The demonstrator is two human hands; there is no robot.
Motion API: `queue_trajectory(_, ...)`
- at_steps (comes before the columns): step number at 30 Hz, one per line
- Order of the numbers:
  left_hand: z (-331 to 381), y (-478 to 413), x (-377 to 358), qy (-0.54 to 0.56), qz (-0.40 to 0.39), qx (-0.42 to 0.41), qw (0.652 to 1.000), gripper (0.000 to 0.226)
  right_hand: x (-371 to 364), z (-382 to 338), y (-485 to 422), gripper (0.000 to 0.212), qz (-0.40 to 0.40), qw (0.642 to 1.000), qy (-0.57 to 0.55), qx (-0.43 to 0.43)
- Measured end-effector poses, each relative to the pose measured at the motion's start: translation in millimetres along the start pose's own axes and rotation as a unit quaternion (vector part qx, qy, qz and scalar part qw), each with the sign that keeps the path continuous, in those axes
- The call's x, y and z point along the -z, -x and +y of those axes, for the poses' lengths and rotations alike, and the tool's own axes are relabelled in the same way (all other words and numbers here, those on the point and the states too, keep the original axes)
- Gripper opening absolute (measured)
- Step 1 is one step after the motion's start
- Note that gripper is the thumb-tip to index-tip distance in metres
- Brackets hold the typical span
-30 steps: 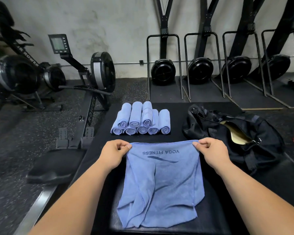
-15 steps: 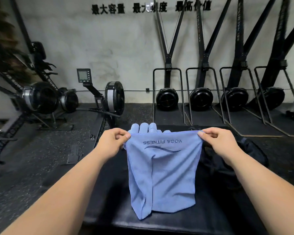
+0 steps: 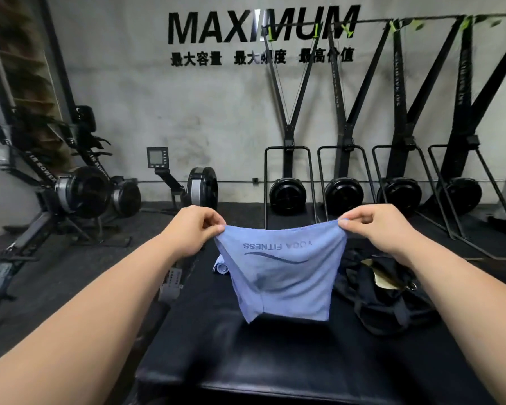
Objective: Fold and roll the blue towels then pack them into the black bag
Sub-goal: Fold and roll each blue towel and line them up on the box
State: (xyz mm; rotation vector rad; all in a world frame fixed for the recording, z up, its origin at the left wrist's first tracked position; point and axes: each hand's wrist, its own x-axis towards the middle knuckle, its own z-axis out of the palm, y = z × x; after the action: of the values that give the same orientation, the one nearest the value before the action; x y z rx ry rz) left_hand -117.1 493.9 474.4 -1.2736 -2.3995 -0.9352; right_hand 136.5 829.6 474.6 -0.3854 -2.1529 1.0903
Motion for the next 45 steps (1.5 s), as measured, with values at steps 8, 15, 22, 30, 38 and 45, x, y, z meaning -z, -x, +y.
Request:
queue_trajectory(8, 13, 7, 17, -0.056, 0.077, 0.006, 0.995, 0.004, 8, -20, 6, 0.011, 0.062, 0.994, 0.092, 0.004)
queue_trajectory(15, 27, 8, 12, 0.079, -0.015, 0.067, 0.995, 0.01, 6, -33, 15, 0.011, -0.021, 0.999, 0.011, -0.024)
queue_trajectory(22, 24, 9, 11, -0.066, 0.055, 0.087, 0.993, 0.012, 2, -39, 27, 0.009, -0.134, 0.986, -0.064, -0.073)
queue_trajectory(30, 40, 12, 11, 0.205, -0.059, 0.064, 0.975, 0.008, 9, -20, 17, 0.016, -0.042, 0.996, 0.041, -0.065)
queue_trajectory(38, 23, 14, 2, -0.078, 0.143, 0.025, 0.986, 0.01, 5, -14, 22, 0.006, 0.108, 0.994, -0.013, 0.015)
queue_trajectory(45, 21, 14, 12, -0.048, 0.125, 0.036, 0.99, 0.008, 8, -14, 20, 0.012, 0.073, 0.997, 0.035, -0.004)
